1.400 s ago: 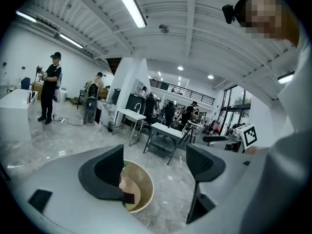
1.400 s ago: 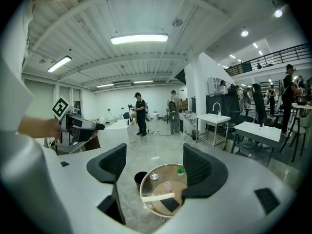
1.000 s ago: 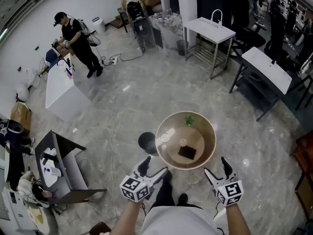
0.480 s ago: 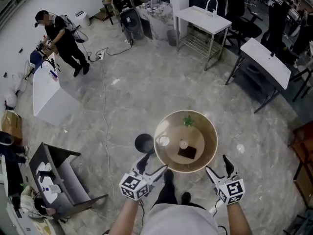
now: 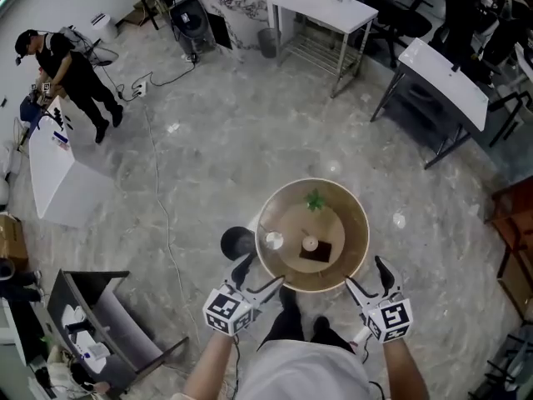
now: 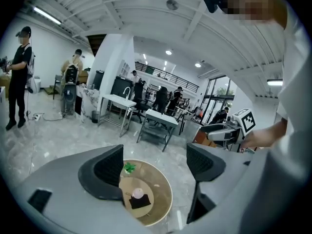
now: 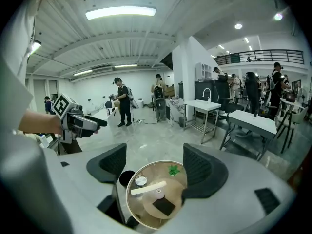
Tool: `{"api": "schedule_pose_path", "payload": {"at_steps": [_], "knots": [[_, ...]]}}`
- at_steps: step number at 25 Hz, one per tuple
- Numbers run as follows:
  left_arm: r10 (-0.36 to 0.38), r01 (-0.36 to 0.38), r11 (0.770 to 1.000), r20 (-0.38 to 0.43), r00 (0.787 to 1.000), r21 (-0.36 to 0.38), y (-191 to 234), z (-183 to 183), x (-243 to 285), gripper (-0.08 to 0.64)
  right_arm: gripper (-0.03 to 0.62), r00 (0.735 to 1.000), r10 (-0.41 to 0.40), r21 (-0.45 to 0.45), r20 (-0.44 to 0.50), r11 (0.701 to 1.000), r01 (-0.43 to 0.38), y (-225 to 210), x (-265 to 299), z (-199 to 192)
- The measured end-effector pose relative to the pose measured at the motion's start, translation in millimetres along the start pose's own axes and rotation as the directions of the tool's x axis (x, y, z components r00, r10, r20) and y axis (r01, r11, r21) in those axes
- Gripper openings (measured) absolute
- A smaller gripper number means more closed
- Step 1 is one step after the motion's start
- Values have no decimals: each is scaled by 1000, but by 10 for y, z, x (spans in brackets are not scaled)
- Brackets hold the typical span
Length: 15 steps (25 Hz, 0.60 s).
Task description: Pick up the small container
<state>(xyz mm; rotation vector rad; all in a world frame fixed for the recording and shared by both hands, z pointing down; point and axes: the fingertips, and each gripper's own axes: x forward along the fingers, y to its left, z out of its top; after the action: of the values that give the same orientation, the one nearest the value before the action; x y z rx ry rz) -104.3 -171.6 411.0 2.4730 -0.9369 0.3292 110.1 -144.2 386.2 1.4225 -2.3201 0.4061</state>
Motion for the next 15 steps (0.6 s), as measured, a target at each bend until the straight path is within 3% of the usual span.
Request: {"api": "schedule_pose_path", "payload": {"at_steps": [8, 15], "knots": [[-63, 62, 998, -46, 997, -12, 213, -67, 376, 407, 377, 999, -12, 20, -49, 1000, 13, -74, 368, -125], [-64, 62, 998, -77, 995, -32, 278, -220, 656, 407, 377, 996, 20, 22, -85, 1000, -18, -178, 618, -270]]}}
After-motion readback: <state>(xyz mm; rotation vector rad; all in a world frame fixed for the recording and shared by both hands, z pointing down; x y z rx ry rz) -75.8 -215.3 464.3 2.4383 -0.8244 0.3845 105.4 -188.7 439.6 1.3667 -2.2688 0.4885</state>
